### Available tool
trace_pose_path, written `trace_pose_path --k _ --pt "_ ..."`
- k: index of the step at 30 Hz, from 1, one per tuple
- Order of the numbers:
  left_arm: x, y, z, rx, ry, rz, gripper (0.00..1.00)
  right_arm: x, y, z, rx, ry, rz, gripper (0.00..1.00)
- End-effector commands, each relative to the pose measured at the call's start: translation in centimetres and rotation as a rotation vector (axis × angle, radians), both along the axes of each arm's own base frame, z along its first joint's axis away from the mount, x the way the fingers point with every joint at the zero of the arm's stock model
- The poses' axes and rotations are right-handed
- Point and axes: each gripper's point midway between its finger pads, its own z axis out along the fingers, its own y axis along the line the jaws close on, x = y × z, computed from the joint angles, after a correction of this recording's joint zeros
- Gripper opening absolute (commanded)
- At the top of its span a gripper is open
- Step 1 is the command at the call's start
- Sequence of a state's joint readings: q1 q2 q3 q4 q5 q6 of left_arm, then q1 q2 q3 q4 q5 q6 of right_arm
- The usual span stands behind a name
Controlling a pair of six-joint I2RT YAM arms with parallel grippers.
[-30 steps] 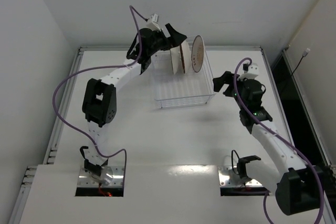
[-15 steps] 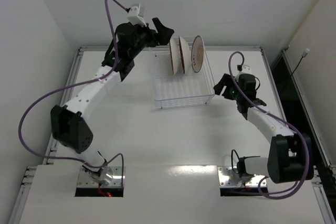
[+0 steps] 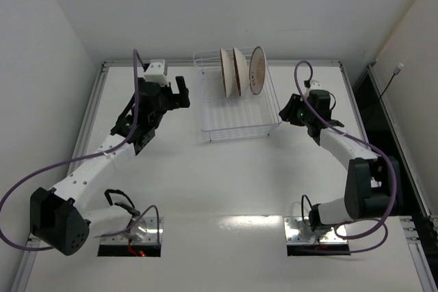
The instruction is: Load the plates into the dish rack
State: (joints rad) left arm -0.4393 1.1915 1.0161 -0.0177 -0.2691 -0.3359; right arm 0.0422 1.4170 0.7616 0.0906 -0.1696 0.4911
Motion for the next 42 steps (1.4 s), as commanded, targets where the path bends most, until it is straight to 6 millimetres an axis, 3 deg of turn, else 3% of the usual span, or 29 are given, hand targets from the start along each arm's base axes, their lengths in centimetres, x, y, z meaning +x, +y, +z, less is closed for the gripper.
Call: trace_pose_path --k 1,9,14,20,27,29,30,34,42 --pt "-0.6 2.5 1.9 0.029 -0.080 0.116 0.99 0.9 0.5 0.6 0.001 -0.024 0.023 0.36" --pt "-1.4 2.5 0.5 0.062 -0.054 0.125 0.99 0.5 0.7 0.0 0.012 0.000 0.012 0.13" --pt "-1.4 2.5 0.2 0.059 -0.059 0.125 0.99 -0.1 2.0 -0.4 0.040 0.022 0.016 0.01" --pt "-1.3 2.8 0.3 0.032 -0.058 0.153 0.99 -1.1 4.6 -1.2 0.091 0.064 0.005 0.00" --pt "-1.5 3.5 0.1 0.010 -0.039 0.206 0.99 -2.1 6.9 1.7 0.113 -0.001 -0.015 0.00" --pt "-1.5 3.5 -0.1 0.005 -0.029 0.208 0.99 -2.0 6.5 3.2 0.084 -0.018 -0.051 0.08" --pt "-1.5 3.5 -0.1 0.005 -0.029 0.208 0.99 -2.0 5.9 3.3 0.064 -0.022 -0.093 0.24" --pt "-1.5 3.5 0.1 -0.004 -0.029 0.210 0.99 -2.6 4.4 4.8 0.031 -0.056 -0.174 0.49" --pt "-1.3 3.4 -0.8 0.013 -0.003 0.209 0.99 -3.2 3.5 7.7 0.009 -0.097 -0.192 0.65"
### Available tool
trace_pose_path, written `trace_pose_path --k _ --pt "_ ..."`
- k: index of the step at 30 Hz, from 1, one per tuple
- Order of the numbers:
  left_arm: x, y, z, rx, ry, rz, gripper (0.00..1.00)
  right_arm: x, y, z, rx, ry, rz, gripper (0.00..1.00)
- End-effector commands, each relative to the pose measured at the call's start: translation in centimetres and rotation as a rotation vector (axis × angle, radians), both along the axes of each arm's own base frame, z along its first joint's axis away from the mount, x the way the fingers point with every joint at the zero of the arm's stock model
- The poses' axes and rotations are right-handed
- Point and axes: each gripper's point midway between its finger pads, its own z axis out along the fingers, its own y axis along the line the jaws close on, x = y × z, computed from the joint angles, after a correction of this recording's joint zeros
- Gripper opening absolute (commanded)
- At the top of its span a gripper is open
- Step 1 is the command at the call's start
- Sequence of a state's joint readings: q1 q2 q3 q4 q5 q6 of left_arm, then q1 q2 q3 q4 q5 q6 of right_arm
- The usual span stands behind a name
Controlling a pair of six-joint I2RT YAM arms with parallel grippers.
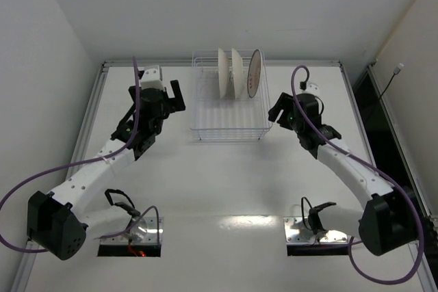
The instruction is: Load the plates into the dish rack
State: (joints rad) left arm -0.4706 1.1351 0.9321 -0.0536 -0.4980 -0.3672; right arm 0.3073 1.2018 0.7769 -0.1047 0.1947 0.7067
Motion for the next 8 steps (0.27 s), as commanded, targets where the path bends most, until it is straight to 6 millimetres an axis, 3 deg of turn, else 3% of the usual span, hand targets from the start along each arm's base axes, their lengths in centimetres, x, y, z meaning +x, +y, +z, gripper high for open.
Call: trace_pose_path --k 1,5,8 --pt "0.4 -0.2 1.3 -0.021 -0.034 0.011 0.99 0.4 -0.6 3.4 0.006 -0.077 -0.035 0.65" --pt "0.4 0.0 1.3 -0.019 -0.035 0.021 0.99 -0.7 -1.0 4.6 -0.003 -0.129 -0.022 0.68" --pt "0.3 0.4 0.9 -0.010 -0.030 0.043 0.99 -1.3 -2.9 6.0 -0.034 -0.163 -0.088 0.73"
